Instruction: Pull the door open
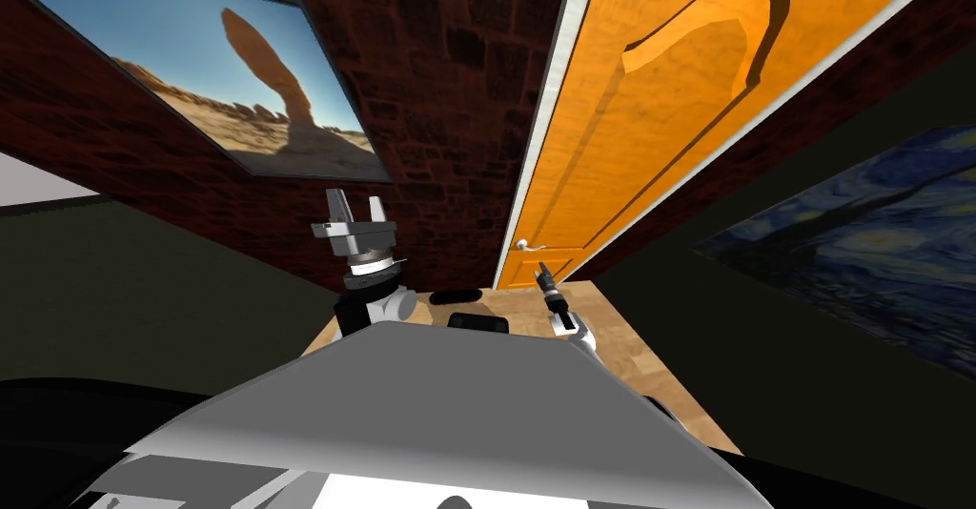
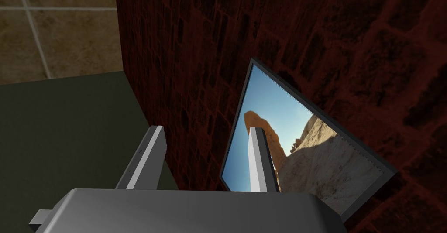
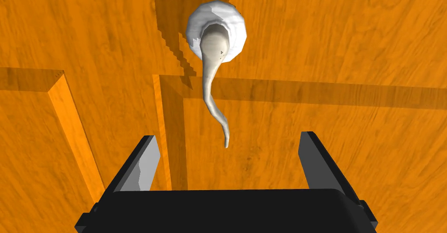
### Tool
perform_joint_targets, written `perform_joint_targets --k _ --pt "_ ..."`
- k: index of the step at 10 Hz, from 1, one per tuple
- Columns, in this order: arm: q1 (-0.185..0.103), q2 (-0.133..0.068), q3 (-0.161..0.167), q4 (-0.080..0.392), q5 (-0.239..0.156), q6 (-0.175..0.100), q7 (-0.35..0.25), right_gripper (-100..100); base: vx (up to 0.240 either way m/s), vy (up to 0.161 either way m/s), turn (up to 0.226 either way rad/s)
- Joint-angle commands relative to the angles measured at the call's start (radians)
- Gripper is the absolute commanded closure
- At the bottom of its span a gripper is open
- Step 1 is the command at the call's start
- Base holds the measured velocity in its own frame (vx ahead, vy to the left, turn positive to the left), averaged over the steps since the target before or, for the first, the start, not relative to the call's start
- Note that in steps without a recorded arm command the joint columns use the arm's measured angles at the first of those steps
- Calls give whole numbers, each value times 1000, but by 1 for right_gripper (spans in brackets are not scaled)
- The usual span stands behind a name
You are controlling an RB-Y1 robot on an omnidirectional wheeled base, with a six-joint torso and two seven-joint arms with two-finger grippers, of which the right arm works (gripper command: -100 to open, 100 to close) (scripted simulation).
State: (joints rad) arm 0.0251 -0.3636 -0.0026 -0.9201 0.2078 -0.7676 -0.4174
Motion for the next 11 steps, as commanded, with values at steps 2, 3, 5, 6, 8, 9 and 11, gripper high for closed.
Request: perform_joint_targets --k 2,3,5,6,8,9,11 --pt "-14 -7 0 48 7 -12 -10 -100 75 -38 49" --pt "-11 -5 0 39 6 -11 -6 -100 29 -20 13" --pt "-19 -15 -37 79 -17 -18 3 -100 83 29 277" --pt "-19 -15 -37 79 -17 -18 3 -100 95 35 91" --pt "-27 -26 -78 122 -44 -25 13 -100 106 22 251" --pt "-31 -31 -97 141 -56 -28 19 -100 207 -1 349" --pt "-46 -30 -103 179 -60 -47 25 -100 157 -9 146"
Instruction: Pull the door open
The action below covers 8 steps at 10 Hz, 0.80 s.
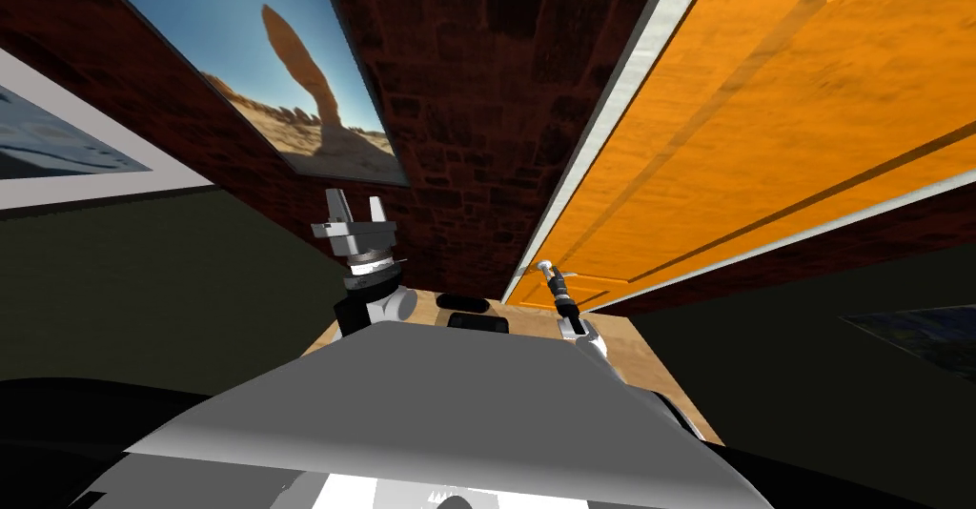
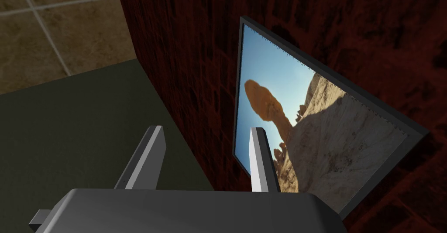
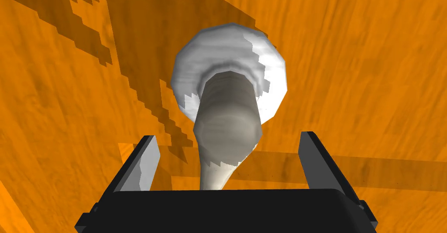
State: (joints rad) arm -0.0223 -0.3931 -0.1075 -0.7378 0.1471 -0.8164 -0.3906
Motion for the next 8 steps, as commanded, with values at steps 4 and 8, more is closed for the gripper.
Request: perform_joint_targets --k 4,8 --pt "1 0 2 -3 1 2 -2 100 -22 0 -11" --pt "24 -24 6 4 9 -36 -29 100 -73 -28 90"
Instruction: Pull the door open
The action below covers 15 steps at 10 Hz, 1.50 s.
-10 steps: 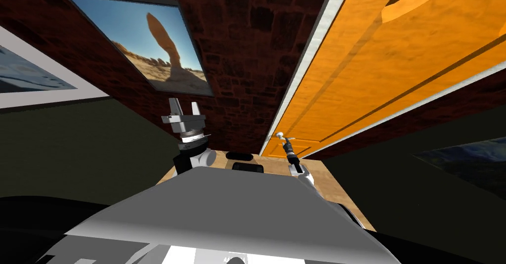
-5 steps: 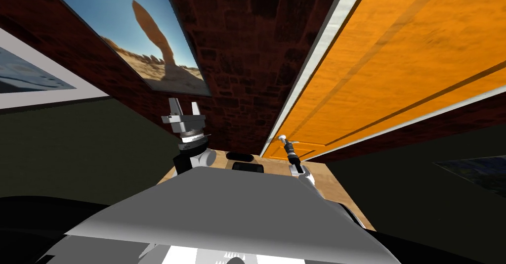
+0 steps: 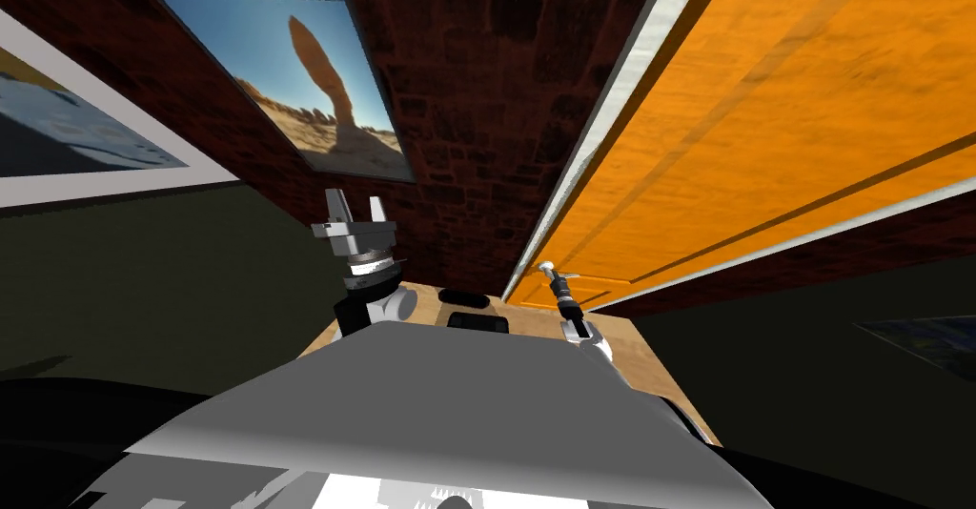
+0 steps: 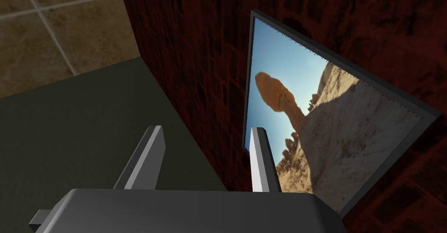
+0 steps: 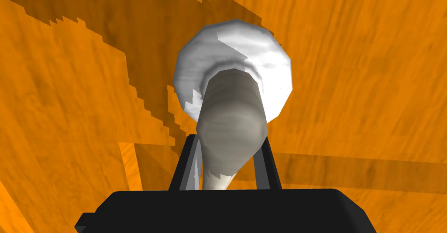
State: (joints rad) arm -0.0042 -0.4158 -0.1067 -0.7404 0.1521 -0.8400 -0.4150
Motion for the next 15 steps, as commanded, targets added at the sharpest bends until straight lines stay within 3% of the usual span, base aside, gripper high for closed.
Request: perform_joint_targets --k 1,7,8,15 --pt "17 -14 8 10 9 -33 -19 100 -205 -71 132" --pt "75 -76 21 26 32 -138 -89 100 -173 -73 142" --pt "69 -65 22 27 30 -123 -79 100 -81 -42 40" --pt "128 -110 0 71 66 -260 -130 100 -195 -88 173"
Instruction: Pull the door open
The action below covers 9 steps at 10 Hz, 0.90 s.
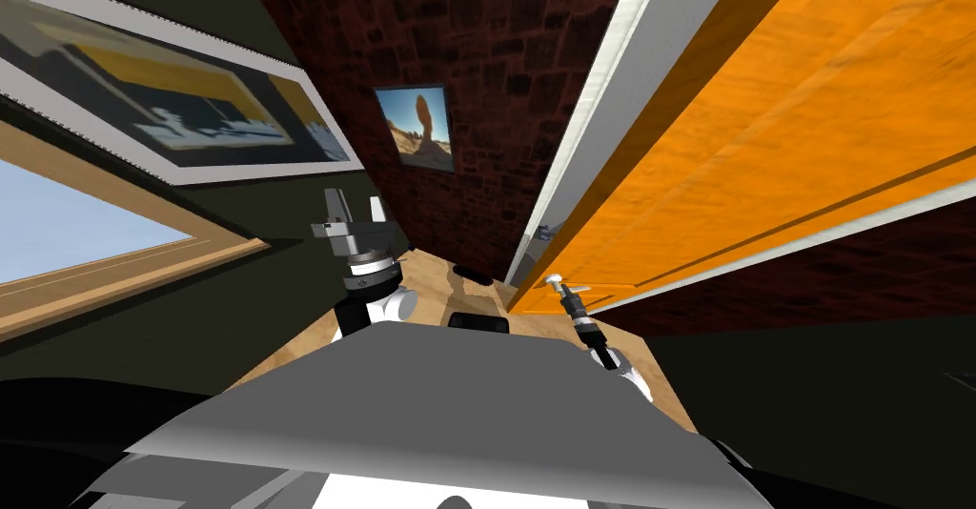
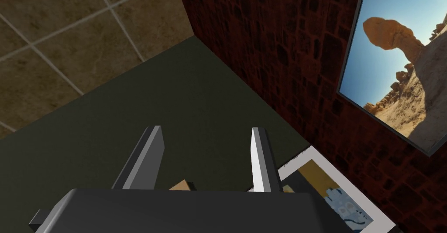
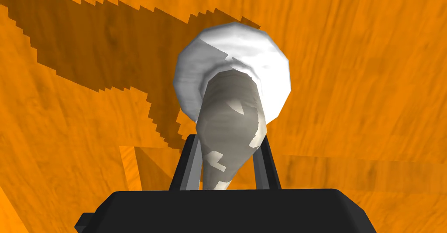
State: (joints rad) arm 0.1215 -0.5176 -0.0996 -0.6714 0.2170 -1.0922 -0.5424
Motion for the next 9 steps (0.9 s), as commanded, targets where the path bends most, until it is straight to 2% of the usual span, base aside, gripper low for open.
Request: perform_joint_targets --k 1,2,3,9 --pt "10 -15 -11 9 6 -27 -9 100 -173 -71 172" --pt "19 -6 -4 -10 5 -10 -8 100 -78 -33 36" --pt "29 -10 -6 0 9 -32 -13 100 -156 -61 216" --pt "53 -34 -25 46 22 -122 -25 100 -246 -107 204"
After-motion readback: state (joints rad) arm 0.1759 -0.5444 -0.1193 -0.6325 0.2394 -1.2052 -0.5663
